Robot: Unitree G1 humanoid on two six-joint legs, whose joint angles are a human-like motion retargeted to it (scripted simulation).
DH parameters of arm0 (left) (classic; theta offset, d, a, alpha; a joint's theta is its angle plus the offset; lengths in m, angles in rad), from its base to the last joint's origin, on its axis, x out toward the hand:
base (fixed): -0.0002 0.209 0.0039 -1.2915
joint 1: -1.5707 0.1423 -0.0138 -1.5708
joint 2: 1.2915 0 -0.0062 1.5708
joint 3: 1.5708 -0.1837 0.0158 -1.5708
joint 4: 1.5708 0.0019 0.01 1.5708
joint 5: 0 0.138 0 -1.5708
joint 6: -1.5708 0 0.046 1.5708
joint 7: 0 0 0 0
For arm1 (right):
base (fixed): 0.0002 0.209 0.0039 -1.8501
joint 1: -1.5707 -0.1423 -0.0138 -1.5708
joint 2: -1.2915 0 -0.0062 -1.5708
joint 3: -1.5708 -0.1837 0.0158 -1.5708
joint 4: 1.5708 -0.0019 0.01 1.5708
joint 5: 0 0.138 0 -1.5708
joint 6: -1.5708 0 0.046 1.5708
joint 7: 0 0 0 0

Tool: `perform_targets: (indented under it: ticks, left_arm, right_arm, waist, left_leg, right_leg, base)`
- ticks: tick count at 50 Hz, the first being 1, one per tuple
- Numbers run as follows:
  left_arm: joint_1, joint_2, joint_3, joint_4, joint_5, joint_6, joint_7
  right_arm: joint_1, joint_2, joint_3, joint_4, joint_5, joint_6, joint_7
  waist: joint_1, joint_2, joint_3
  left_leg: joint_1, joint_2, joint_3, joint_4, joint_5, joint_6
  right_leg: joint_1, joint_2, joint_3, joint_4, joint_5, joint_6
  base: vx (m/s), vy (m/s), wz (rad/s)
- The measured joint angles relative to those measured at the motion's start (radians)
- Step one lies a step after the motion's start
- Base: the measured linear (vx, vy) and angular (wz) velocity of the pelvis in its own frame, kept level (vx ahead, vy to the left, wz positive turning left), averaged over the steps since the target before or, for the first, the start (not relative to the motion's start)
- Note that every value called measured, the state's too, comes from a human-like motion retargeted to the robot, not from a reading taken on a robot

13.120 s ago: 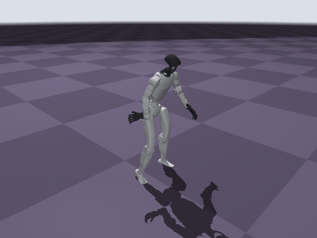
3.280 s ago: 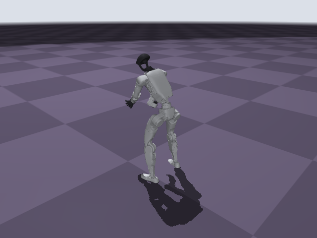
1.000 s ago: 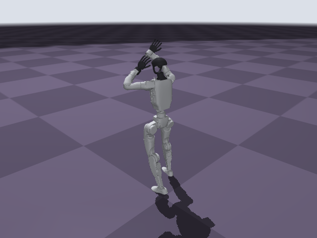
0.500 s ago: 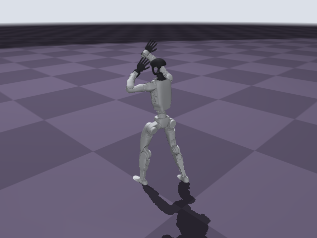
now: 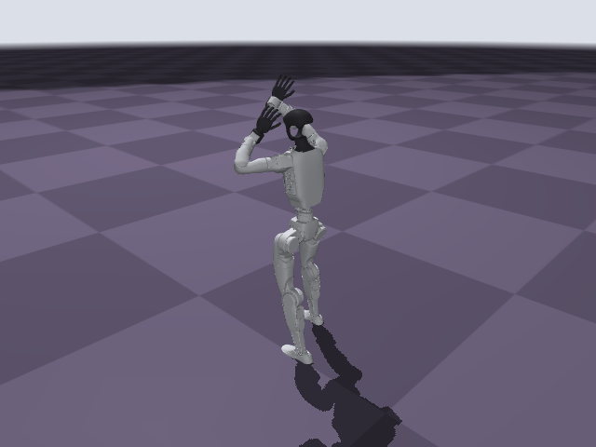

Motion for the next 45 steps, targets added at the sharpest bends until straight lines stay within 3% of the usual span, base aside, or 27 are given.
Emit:
perform_targets:
  ticks: [4, 10, 14, 18, 22, 27, 30, 35, 39, 42, 45]
  left_arm:
    - [0.007, -0.024, 0.012, 0.0, -0.014, -0.002, 0.009]
    - [0.048, -0.038, 0.041, -0.023, -0.007, -0.005, 0.011]
    - [0.056, -0.038, 0.058, -0.04, 0.009, -0.002, 0.011]
    - [0.052, -0.036, 0.065, -0.058, 0.033, -0.004, 0.004]
    - [0.03, -0.036, 0.075, -0.079, 0.06, -0.006, -0.002]
    - [-0.009, -0.086, 0.073, -0.088, 0.073, -0.005, -0.01]
    - [-0.038, -0.133, 0.067, -0.076, 0.076, 0.011, -0.01]
    - [-0.061, -0.246, 0.051, -0.034, 0.066, 0.054, -0.011]
    - [-0.092, -0.281, 0.034, -0.02, 0.058, 0.06, -0.025]
    - [-0.091, -0.301, 0.029, 0.002, 0.029, 0.058, -0.025]
    - [-0.077, -0.335, 0.016, 0.042, -0.043, 0.035, -0.014]
  right_arm:
    - [-0.008, -0.008, 0.0, -0.004, 0.0, 0.0, 0.0]
    - [-0.052, -0.064, 0.0, -0.057, 0.0, 0.0, 0.0]
    - [-0.063, -0.079, 0.0, -0.054, 0.0, 0.0, 0.0]
    - [-0.068, -0.091, 0.0, -0.006, 0.0, 0.0, 0.0]
    - [-0.087, -0.085, 0.0, 0.051, 0.0, 0.0, 0.0]
    - [-0.092, -0.07, 0.0, 0.089, 0.0, 0.0, 0.0]
    - [-0.066, -0.077, 0.0, 0.134, 0.0, 0.0, 0.0]
    - [-0.011, -0.08, 0.0, 0.242, 0.0, 0.0, 0.0]
    - [-0.056, -0.021, 0.0, 0.285, 0.0, 0.0, 0.0]
    - [-0.06, 0.011, 0.0, 0.292, 0.0, 0.0, 0.0]
    - [-0.064, 0.087, 0.0, 0.083, 0.0, 0.0, 0.0]
  waist:
    - [0.026, 0.008, -0.014]
    - [0.072, -0.004, 0.051]
    - [0.079, 0.0, 0.071]
    - [0.108, 0.031, 0.08]
    - [0.164, 0.084, 0.077]
    - [0.183, 0.119, 0.094]
    - [0.144, 0.109, 0.122]
    - [0.113, 0.083, 0.231]
    - [0.126, 0.041, 0.367]
    - [0.135, 0.023, 0.394]
    - [0.122, -0.005, 0.394]
  left_leg:
    - [-0.004, 0.0, 0.013, 0.101, 0.042, 0.009]
    - [-0.206, 0.005, -0.002, 0.647, 0.157, -0.03]
    - [-0.335, 0.064, 0.085, 0.767, 0.106, -0.001]
    - [-0.409, 0.131, 0.149, 0.637, 0.057, 0.002]
    - [-0.431, 0.171, 0.144, 0.313, 0.057, -0.011]
    - [-0.39, 0.154, 0.017, -0.043, 0.237, -0.066]
    - [-0.353, 0.147, -0.022, -0.126, 0.328, -0.06]
    - [-0.286, 0.158, -0.018, -0.174, 0.333, -0.021]
    - [-0.277, 0.173, 0.033, -0.202, 0.349, -0.014]
    - [-0.312, 0.169, 0.074, -0.218, 0.353, -0.024]
    - [-0.402, 0.135, 0.096, -0.219, 0.357, -0.041]
  right_leg:
    - [0.088, -0.003, 0.011, -0.058, 0.007, -0.013]
    - [0.243, -0.032, -0.014, -0.066, -0.049, -0.011]
    - [0.295, -0.049, -0.052, -0.059, -0.088, -0.007]
    - [0.314, -0.019, -0.072, -0.063, -0.119, 0.001]
    - [0.304, 0.03, -0.049, -0.068, -0.147, 0.001]
    - [0.309, 0.055, -0.02, -0.029, -0.2, -0.029]
    - [0.297, 0.061, -0.034, 0.038, -0.212, -0.07]
    - [0.137, 0.074, 0.018, 0.377, -0.099, -0.124]
    - [-0.085, 0.106, 0.116, 0.593, -0.045, -0.097]
    - [-0.204, 0.056, 0.068, 0.546, -0.066, -0.103]
    - [-0.287, -0.044, -0.066, 0.357, -0.068, -0.107]
  base:
    - [0.5, -0.12, -0.01]
    - [0.42, -0.11, 0.08]
    - [0.37, -0.05, 0.42]
    - [0.33, 0.0, 0.11]
    - [0.36, 0.1, -0.39]
    - [0.39, 0.18, -0.24]
    - [0.33, 0.18, 0.22]
    - [0.2, 0.18, 0.05]
    - [0.04, 0.16, -0.65]
    - [0.04, 0.14, -0.63]
    - [0.04, 0.08, -0.14]
